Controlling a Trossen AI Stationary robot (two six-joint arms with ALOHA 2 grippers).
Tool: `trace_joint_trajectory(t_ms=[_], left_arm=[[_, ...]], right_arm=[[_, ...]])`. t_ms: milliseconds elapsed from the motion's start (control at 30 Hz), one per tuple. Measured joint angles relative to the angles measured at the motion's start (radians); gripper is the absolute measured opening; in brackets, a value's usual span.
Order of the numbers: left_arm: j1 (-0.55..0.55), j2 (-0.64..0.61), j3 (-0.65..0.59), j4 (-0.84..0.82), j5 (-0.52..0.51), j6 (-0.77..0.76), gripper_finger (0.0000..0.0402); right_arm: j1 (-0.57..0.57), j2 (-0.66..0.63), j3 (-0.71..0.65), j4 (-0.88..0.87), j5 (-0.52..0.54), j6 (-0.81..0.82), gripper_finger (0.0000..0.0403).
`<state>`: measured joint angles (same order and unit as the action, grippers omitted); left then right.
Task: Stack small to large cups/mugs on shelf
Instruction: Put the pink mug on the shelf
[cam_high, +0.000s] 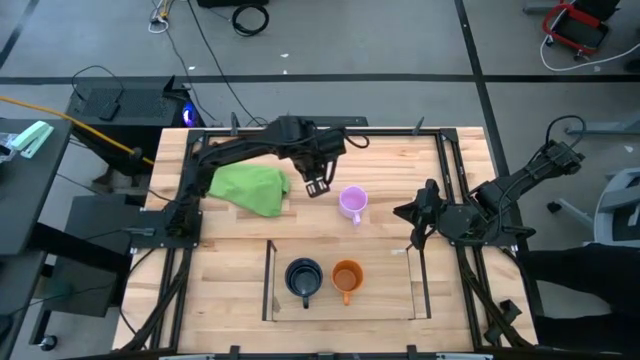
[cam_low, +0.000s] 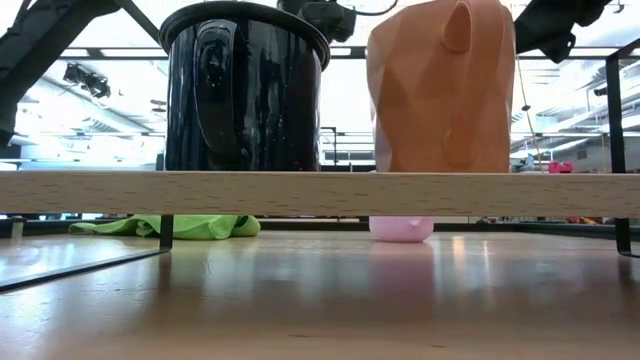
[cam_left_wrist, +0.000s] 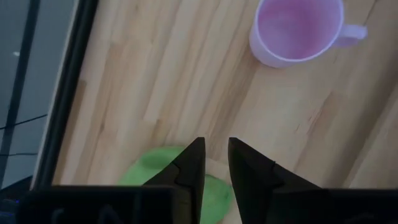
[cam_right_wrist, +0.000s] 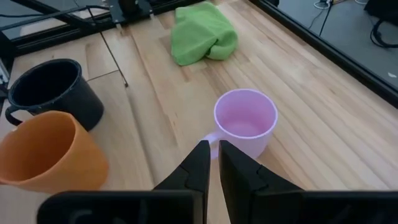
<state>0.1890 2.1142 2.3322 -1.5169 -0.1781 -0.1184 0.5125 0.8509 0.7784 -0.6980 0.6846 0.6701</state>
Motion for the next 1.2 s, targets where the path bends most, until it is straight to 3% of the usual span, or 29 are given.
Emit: trace_joint_trajectory(t_ms=[333,900,1200], left_arm=[[-0.026,-0.018,-0.028,0.073,-0.017,0.001,0.0068],[-0.069,-0.038,-0.403,0.427,0.025,0.052,0.0064],[-0.065,-0.25,-0.694,0.75,0.109,0.052,0.0067]], right_arm=[[0.0,0.0,0.0,0.02,-0.001,0.031,0.004],[0.001,0.0,0.0,0.018,-0.016,0.034,0.004],[0.001,0.0,0.0,0.018,-0.016,0.034,0.004]])
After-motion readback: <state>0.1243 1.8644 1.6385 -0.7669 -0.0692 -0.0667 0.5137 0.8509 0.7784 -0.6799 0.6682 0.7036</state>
